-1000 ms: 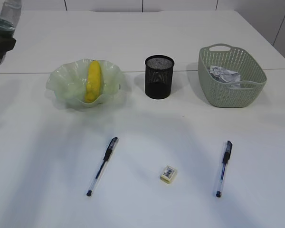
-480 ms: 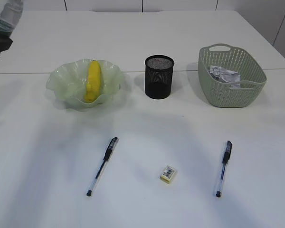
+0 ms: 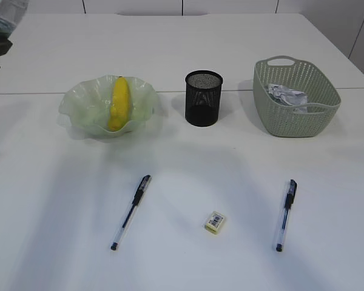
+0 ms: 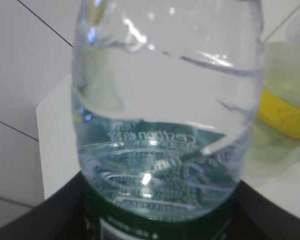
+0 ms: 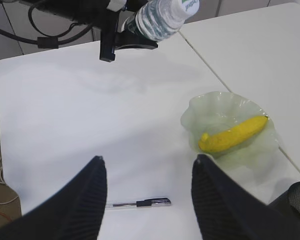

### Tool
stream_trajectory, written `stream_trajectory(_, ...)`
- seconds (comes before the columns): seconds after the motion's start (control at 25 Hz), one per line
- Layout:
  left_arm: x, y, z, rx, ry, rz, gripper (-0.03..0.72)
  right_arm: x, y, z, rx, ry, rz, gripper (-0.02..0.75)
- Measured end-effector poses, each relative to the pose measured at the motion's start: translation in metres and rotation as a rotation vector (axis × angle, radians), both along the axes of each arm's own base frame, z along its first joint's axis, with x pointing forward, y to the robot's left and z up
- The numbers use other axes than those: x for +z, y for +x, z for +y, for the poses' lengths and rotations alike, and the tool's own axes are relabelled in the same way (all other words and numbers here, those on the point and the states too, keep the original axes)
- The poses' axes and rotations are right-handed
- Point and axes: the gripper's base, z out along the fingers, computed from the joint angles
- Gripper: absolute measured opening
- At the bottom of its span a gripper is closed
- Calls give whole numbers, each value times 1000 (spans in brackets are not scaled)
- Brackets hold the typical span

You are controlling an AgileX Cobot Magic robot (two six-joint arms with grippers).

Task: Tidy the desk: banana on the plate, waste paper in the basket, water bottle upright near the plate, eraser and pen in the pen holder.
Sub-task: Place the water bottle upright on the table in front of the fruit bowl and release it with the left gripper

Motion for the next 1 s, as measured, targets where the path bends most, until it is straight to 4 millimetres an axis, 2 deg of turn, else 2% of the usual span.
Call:
stream_trajectory(0.52,1,-1,-2,159,-499,-20,439,-1,-1,0,2,-1,23,408)
stream_trajectory(0.88,-34,-13,-5,132,-579,-22,439,4,-8,-3,-4,-3,9,408)
stream_trajectory(1.0,-53,-12,-6,130,-587,-1,439,6,-10,-4,-8,-6,6,408)
